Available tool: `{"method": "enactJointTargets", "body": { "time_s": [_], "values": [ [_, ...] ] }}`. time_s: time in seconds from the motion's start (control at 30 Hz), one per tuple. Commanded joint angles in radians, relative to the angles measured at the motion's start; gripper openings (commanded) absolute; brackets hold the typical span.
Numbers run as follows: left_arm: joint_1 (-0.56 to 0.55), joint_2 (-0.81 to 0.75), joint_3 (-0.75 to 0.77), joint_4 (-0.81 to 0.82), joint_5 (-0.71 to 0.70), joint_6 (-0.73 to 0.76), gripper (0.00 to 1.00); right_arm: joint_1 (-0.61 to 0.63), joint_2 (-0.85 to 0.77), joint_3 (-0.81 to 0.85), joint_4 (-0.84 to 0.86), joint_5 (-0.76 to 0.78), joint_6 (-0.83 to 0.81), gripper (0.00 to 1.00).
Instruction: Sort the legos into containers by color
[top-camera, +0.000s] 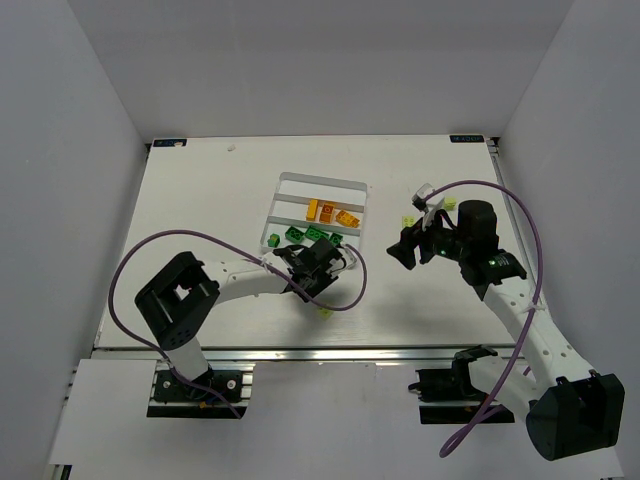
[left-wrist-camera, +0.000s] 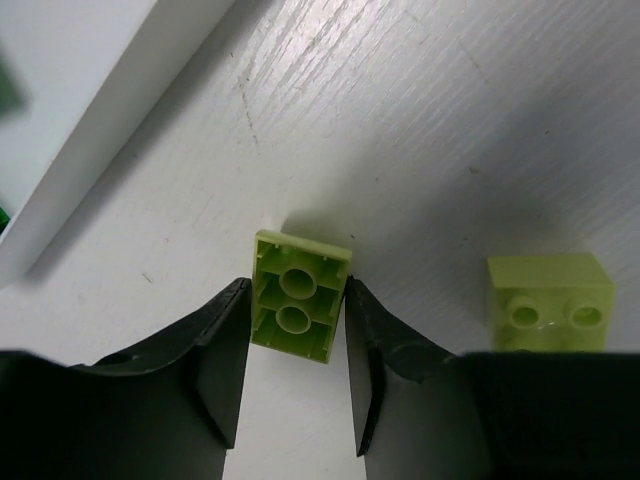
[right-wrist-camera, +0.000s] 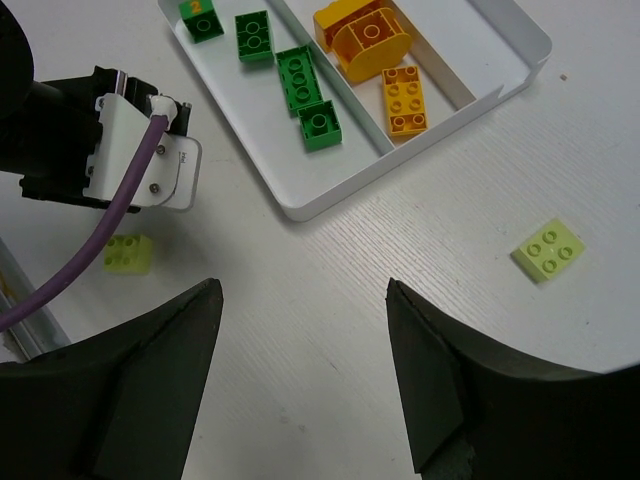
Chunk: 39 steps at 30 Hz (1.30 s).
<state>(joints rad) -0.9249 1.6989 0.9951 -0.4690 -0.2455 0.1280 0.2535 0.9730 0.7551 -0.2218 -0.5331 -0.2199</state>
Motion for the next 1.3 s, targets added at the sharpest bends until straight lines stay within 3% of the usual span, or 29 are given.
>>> {"method": "enactJointTargets", "body": {
  "time_s": [0.0, 0.03, 0.2, 0.33, 0.4, 0.47, 0.57, 0.6, 0.7, 1.03, 1.27],
  "values": [
    [0.003, -0.008, 0.037, 0.023, 0.054, -0.001, 0.41, -0.007, -0.013, -0.008, 0.024, 0.005, -0.01, 0.72],
    [0.003, -0.013, 0.037, 0.023, 0.063, -0.001, 0.41, -0.007, -0.011, -0.008, 0.022, 0.005, -0.01, 0.72],
    [0.012, -0.08, 0.086, -0.008, 0.191, -0.043, 0.1, -0.01, -0.014, -0.008, 0.022, 0.002, -0.009, 0.72],
    [0.04, -0.194, 0.137, 0.044, 0.219, -0.147, 0.09, -0.011, -0.016, -0.007, 0.022, 0.005, -0.009, 0.71],
    [0.072, -0.2, 0.19, 0.065, 0.201, -0.178, 0.0, -0.011, -0.017, -0.007, 0.022, 0.008, -0.007, 0.7],
    [0.115, -0.162, 0.265, 0.072, 0.125, -0.223, 0.0, -0.008, -0.022, -0.008, 0.024, 0.019, -0.01, 0.68],
    [0.17, -0.075, 0.344, 0.081, 0.045, -0.29, 0.0, -0.008, -0.022, -0.008, 0.027, 0.028, -0.006, 0.49],
    [0.204, -0.047, 0.397, 0.096, 0.035, -0.303, 0.0, -0.01, -0.022, -0.007, 0.027, 0.03, -0.003, 0.27],
    [0.262, 0.054, 0.517, 0.115, -0.006, -0.358, 0.0, -0.01, -0.016, -0.007, 0.024, 0.035, -0.001, 0.0],
    [0.374, 0.361, 0.825, 0.181, -0.029, -0.436, 0.0, -0.005, -0.02, -0.005, 0.022, 0.039, -0.001, 0.0],
    [0.425, 0.507, 0.935, 0.17, -0.011, -0.447, 0.0, -0.007, -0.022, -0.005, 0.022, 0.039, -0.003, 0.0]
  ]
}}
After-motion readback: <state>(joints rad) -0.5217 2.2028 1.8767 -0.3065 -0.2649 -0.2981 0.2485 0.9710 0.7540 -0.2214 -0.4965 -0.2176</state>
